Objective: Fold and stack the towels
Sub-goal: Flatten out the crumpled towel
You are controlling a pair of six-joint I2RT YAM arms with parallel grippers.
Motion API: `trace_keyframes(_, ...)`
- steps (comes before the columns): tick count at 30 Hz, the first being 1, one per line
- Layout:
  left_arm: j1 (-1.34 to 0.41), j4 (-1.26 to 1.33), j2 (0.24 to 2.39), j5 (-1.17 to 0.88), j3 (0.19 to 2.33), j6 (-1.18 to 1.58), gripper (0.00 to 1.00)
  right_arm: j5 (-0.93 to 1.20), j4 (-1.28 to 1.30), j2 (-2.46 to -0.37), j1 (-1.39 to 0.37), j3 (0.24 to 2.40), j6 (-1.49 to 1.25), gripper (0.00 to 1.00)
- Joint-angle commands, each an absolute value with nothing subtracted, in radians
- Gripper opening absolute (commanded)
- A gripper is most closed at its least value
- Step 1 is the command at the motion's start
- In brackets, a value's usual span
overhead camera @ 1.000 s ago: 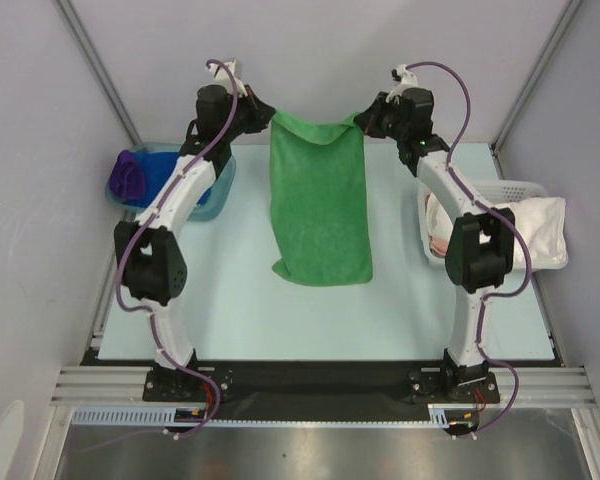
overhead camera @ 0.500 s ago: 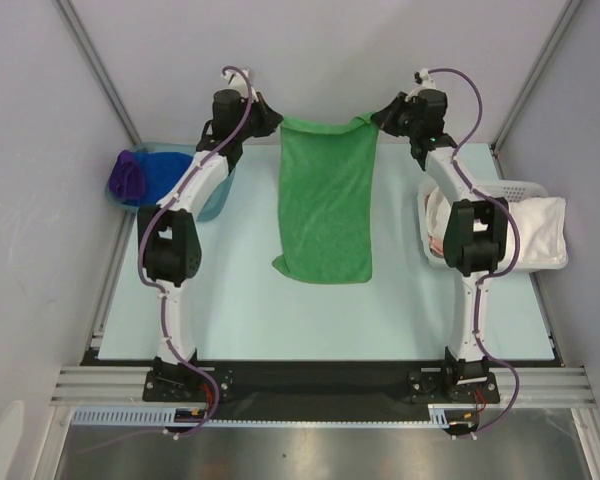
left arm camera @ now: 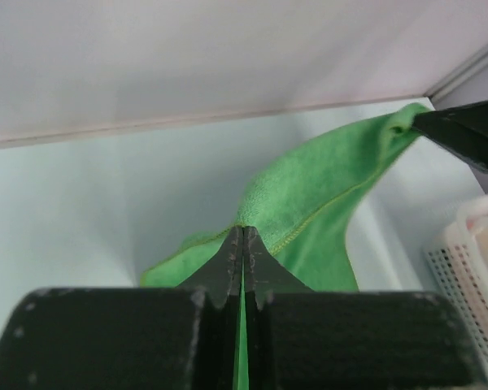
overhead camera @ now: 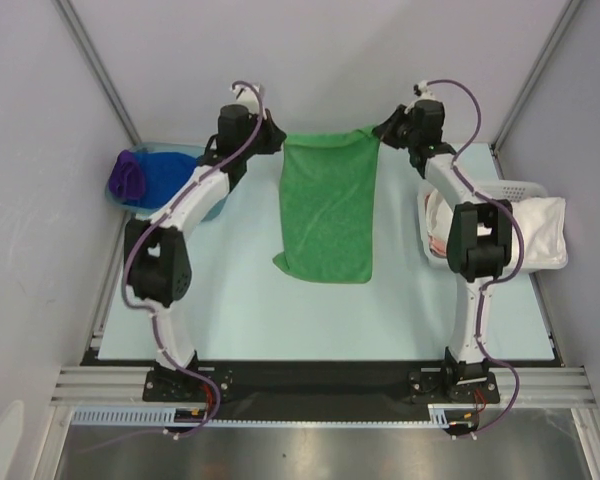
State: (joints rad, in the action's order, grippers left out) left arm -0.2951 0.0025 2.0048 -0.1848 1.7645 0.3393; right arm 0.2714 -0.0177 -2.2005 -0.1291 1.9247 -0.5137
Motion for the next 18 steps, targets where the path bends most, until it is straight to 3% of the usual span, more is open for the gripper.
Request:
trace_keyframes(1,-0.350,0.100,1.754,-0.100,1.643,0.270,0.01,0.247,-0.063,-1.969,-0.179,1.818,-0.471,0.00)
trace_keyframes(10,-0.553,0.049,1.104,0.135,1.175,0.187,0.00,0.043,-0.003,-1.380,-0.481,1.344,-0.319,0.00)
trace_keyframes(15,-0.676,-0.067,0.737,0.201,1.042,0.187,0.00,-0.200,0.101,-1.067,-0.753,1.256,-0.244,0.00)
trace_keyframes(18,-0.698,-0.113,0.638,0.178,1.054,0.206,0.00,-0.351,0.127,-0.985,-0.948,1.279,-0.184,0.00)
